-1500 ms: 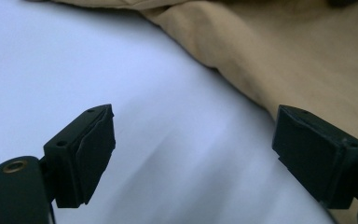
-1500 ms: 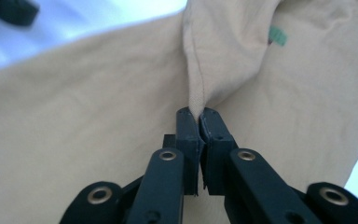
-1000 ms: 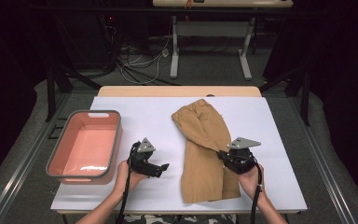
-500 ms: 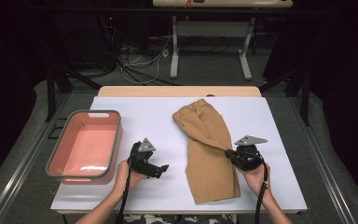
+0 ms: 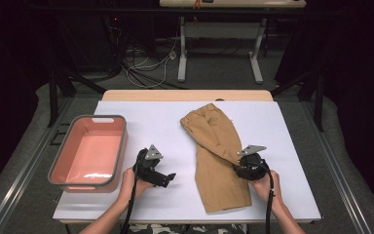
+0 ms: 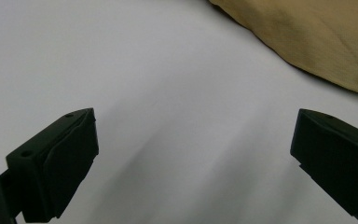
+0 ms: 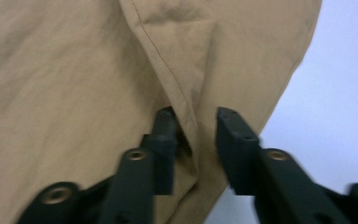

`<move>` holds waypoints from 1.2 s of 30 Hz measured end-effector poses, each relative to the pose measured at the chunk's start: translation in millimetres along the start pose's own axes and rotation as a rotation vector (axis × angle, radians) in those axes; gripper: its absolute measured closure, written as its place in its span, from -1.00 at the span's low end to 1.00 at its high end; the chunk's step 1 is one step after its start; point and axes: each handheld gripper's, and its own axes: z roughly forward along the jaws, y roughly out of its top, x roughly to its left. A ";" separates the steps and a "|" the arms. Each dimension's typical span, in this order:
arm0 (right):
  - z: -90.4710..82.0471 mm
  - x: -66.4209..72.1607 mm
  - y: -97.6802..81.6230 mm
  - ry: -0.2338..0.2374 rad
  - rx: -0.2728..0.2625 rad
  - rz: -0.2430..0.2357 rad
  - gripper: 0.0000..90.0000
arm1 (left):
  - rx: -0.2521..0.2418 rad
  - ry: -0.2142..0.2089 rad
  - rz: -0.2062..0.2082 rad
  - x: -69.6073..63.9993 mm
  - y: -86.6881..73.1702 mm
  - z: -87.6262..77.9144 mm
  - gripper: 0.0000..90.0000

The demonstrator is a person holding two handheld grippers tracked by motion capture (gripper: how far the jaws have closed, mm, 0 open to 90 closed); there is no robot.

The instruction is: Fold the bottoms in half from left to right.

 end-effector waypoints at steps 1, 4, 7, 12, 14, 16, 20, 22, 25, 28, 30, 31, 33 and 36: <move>-1.2 -0.3 1.1 0.003 -0.002 -0.006 0.24 | 0.004 0.000 0.004 -0.2 -0.1 0.3 -0.98; -2.9 2.3 5.7 0.012 -0.033 -0.006 0.03 | 0.007 0.001 0.008 -1.0 -0.4 1.0 -0.99; -3.7 7.5 11.7 0.015 -0.053 -0.034 -0.10 | -0.002 0.000 0.009 0.0 -0.6 -0.3 -1.00; 0.9 17.4 24.7 0.025 -0.080 -0.080 -0.17 | -0.009 0.002 0.005 1.7 -0.9 -1.8 -1.00; 3.0 21.3 29.9 0.022 -0.090 -0.092 -0.16 | -0.010 0.000 0.006 2.1 -1.2 -1.6 -1.00; 6.3 24.6 35.1 0.021 -0.098 -0.108 -0.12 | -0.007 -0.002 0.001 1.5 -1.7 -1.4 -1.00; 11.3 31.8 46.2 0.020 -0.112 -0.134 0.02 | -0.014 0.000 0.003 1.7 -1.4 -2.6 -1.00; 14.8 35.3 53.0 0.027 -0.119 -0.153 0.06 | -0.012 -0.002 0.005 1.9 -1.4 -2.3 -1.00; 20.6 39.5 61.2 0.031 -0.117 -0.169 0.13 | -0.006 0.000 0.006 1.7 -1.0 -1.6 -1.00; 27.6 42.8 68.3 0.025 -0.113 -0.197 0.26 | -0.005 -0.010 0.006 1.4 -1.3 0.0 -1.00; 31.5 44.3 70.9 0.021 -0.113 -0.198 0.41 | -0.001 -0.011 0.008 1.4 -1.8 0.6 -1.00; 33.3 44.4 71.9 0.017 -0.106 -0.205 0.47 | -0.001 -0.012 0.006 1.2 -1.9 0.7 -1.00; 36.6 44.2 73.3 0.011 -0.104 -0.211 0.61 | -0.001 -0.012 0.011 1.3 -1.7 -0.2 -1.00; 39.7 44.3 73.9 0.009 -0.102 -0.207 0.77 | -0.005 -0.012 0.012 0.7 -1.6 -0.8 -1.00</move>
